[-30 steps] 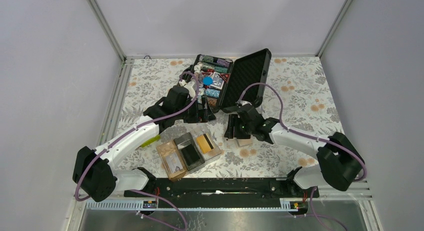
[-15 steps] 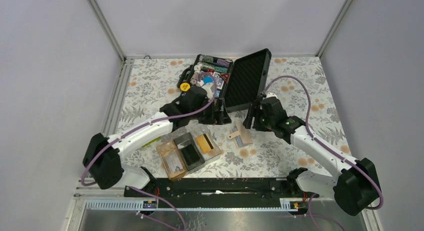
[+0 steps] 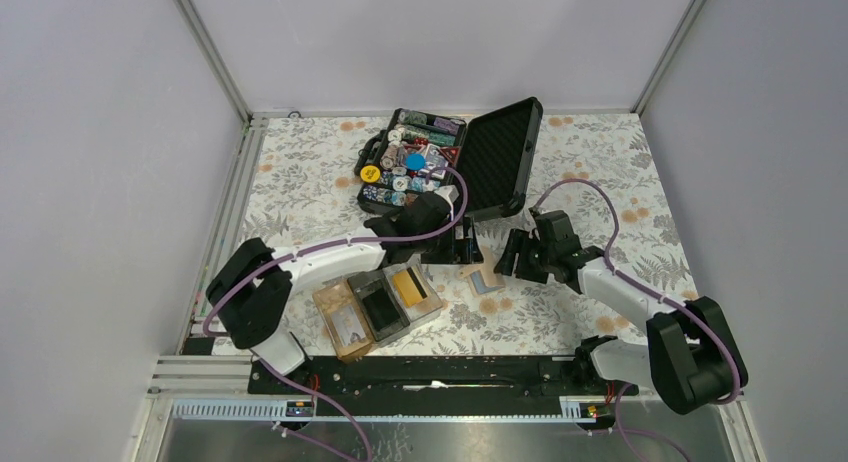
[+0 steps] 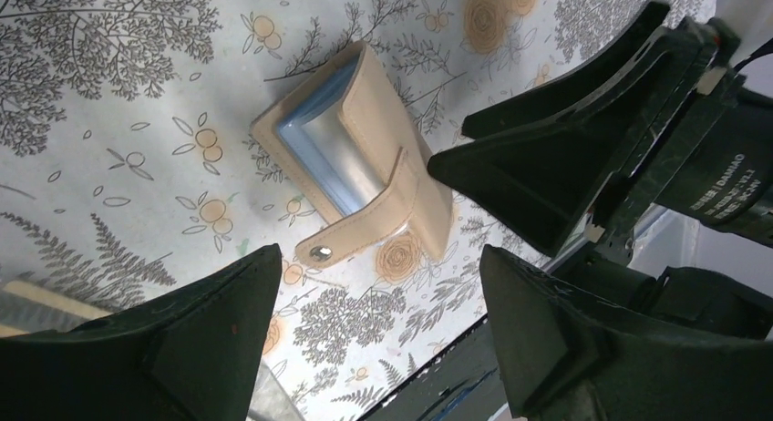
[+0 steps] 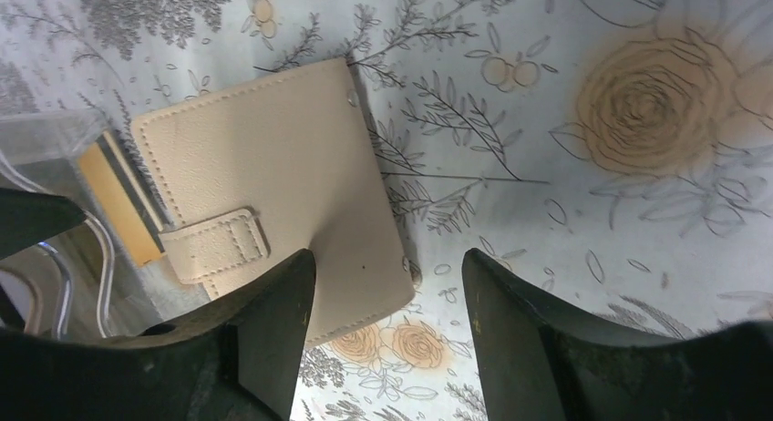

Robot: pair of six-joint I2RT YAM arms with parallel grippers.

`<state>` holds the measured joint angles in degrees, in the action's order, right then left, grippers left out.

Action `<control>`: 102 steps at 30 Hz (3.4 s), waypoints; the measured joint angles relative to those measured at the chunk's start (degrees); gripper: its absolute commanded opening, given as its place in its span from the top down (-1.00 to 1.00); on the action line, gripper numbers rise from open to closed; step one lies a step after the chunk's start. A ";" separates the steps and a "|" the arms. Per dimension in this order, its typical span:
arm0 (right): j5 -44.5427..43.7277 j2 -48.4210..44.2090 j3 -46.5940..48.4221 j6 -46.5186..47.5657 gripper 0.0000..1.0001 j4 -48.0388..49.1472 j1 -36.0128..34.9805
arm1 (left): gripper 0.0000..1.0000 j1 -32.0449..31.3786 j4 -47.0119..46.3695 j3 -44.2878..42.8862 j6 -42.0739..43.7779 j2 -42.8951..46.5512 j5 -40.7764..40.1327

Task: Put the credit cards into the card holder
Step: Close the card holder at the center of the board.

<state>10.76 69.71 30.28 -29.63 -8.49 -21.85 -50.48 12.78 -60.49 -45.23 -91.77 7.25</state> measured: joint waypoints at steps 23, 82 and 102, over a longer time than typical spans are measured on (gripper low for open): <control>15.93 8.13 -4.48 -4.02 -0.15 15.72 3.65 | 0.13 -1.92 -4.94 0.17 -1.90 -11.63 -4.87; -26.43 -15.47 9.29 6.80 1.00 -2.19 -33.57 | -0.62 -3.80 -1.70 1.09 -11.50 12.17 -8.24; -41.94 -2.91 12.81 15.82 0.56 -0.07 -43.89 | 0.75 -3.17 2.54 2.03 -11.98 10.69 -12.81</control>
<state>-31.18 66.81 43.09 -13.80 -8.56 -65.73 -53.65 15.31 -58.46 -57.21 -81.08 -5.56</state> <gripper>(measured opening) 0.112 0.394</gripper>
